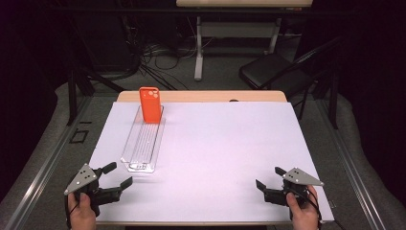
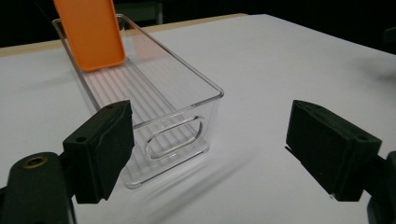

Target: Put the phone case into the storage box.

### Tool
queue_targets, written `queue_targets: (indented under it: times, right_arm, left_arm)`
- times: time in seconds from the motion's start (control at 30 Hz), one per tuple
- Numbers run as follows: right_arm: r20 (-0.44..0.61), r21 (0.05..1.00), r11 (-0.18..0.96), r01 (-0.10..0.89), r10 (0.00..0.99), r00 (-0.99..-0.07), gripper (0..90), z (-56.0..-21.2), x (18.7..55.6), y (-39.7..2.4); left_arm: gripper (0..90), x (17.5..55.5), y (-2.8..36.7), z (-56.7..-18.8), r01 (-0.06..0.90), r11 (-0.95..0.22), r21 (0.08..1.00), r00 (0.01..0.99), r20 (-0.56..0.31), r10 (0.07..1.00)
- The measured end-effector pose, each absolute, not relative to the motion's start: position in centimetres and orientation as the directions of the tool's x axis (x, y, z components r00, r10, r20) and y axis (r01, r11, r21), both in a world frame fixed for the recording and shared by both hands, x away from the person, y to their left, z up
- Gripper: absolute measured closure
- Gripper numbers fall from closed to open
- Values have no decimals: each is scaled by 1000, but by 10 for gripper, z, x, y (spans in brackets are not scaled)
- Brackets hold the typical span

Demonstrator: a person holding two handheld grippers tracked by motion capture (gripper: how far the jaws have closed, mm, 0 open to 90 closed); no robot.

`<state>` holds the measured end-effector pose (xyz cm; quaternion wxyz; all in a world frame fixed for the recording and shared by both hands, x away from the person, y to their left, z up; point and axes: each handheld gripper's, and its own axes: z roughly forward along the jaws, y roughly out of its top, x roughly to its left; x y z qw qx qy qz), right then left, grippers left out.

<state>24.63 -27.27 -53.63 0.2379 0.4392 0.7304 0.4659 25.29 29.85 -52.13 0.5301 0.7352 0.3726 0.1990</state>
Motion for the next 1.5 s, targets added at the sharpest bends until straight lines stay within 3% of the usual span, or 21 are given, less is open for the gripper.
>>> queue_targets:
  times: [0.67, 1.5]
  right_arm:
    - [88, 870, 164, 465, 876, -474, 124, -549, 251, -280]
    - [85, 857, 195, 477, 859, -504, 116, -553, 251, -271]
  left_arm:
    - [152, 262, 315, -533, 376, -133, 917, 610, -137, 780]
    - [152, 266, 320, -537, 395, -117, 911, 595, -157, 788]
